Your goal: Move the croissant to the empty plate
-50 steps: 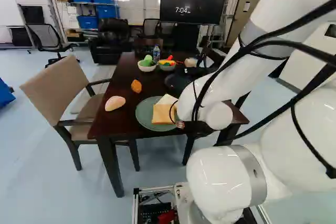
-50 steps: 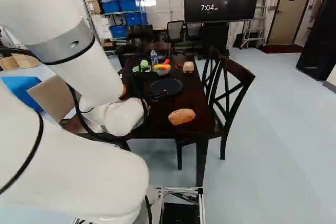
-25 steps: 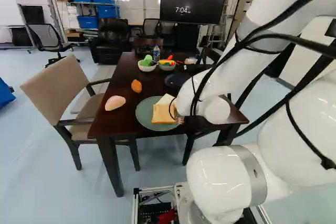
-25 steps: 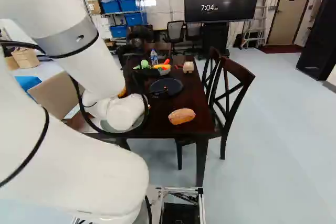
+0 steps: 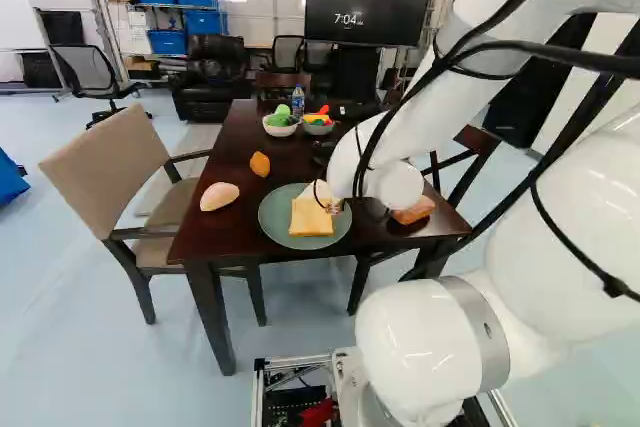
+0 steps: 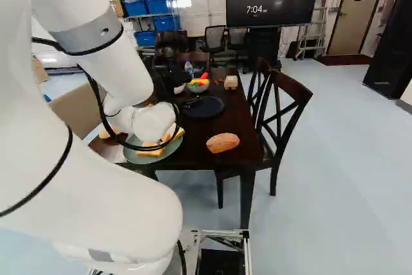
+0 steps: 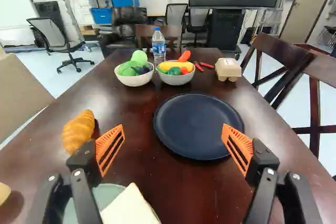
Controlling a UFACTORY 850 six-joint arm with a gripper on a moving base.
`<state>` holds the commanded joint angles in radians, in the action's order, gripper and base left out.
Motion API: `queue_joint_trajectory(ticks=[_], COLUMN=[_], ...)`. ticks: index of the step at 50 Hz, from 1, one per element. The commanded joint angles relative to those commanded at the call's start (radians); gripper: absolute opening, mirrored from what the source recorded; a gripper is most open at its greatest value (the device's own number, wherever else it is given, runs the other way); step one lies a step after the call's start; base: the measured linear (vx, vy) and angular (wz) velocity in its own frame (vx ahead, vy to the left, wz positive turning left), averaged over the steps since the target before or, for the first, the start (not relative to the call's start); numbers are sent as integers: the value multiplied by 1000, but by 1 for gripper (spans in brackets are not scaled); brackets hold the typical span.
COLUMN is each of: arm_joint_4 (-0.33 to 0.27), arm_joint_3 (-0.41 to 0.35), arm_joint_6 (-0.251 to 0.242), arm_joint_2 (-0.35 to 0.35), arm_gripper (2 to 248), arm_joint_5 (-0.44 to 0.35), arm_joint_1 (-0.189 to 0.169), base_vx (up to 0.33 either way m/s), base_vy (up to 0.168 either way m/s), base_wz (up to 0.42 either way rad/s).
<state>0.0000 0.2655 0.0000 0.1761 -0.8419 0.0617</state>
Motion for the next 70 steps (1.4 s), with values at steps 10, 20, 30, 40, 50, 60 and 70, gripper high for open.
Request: queue_joint_trajectory(ticks=[10, 20, 30, 40, 50, 60, 70], arm_joint_4=[0, 0, 0, 0, 0, 0, 0], arm_joint_3=[42, 83, 123, 162, 203, 245, 289], arm_joint_6=[0, 0, 0, 0, 0, 0, 0], arm_joint_2=[-18, -36, -52, -68, -85, -103, -123], arm_gripper=[247, 247, 247, 247, 247, 247, 247], arm_joint_5=[40, 82, 123, 165, 206, 248, 290], arm_joint_1=[30, 60, 90, 120, 148, 176, 202], base_vx=[0, 0, 0, 0, 0, 0, 0], base_vy=[0, 0, 0, 0, 0, 0, 0], base_wz=[0, 0, 0, 0, 0, 0, 0])
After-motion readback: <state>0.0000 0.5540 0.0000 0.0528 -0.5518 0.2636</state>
